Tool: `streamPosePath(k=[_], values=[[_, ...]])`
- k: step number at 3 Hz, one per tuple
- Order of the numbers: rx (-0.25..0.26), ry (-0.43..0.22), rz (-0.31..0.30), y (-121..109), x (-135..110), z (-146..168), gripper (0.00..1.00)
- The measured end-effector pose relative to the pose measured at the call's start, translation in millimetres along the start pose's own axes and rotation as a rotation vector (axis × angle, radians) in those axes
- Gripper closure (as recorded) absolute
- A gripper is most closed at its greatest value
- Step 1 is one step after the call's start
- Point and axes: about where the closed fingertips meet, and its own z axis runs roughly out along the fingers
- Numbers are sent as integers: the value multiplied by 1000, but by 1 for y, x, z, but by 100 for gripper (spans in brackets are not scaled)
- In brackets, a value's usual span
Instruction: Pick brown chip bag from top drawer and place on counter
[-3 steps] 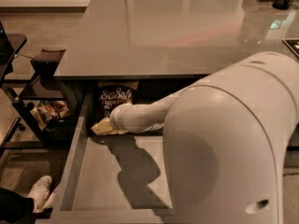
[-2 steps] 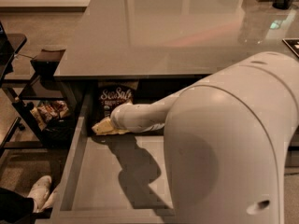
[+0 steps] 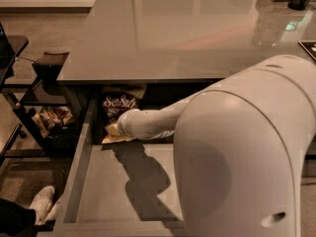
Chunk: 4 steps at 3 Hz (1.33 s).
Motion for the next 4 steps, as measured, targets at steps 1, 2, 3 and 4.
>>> streamPosePath(k=[1,2,3,4], values=[[0,0,0,0,0,0,66],[0,0,0,0,0,0,89],[0,0,0,0,0,0,100],[0,0,0,0,-2,-1,100]])
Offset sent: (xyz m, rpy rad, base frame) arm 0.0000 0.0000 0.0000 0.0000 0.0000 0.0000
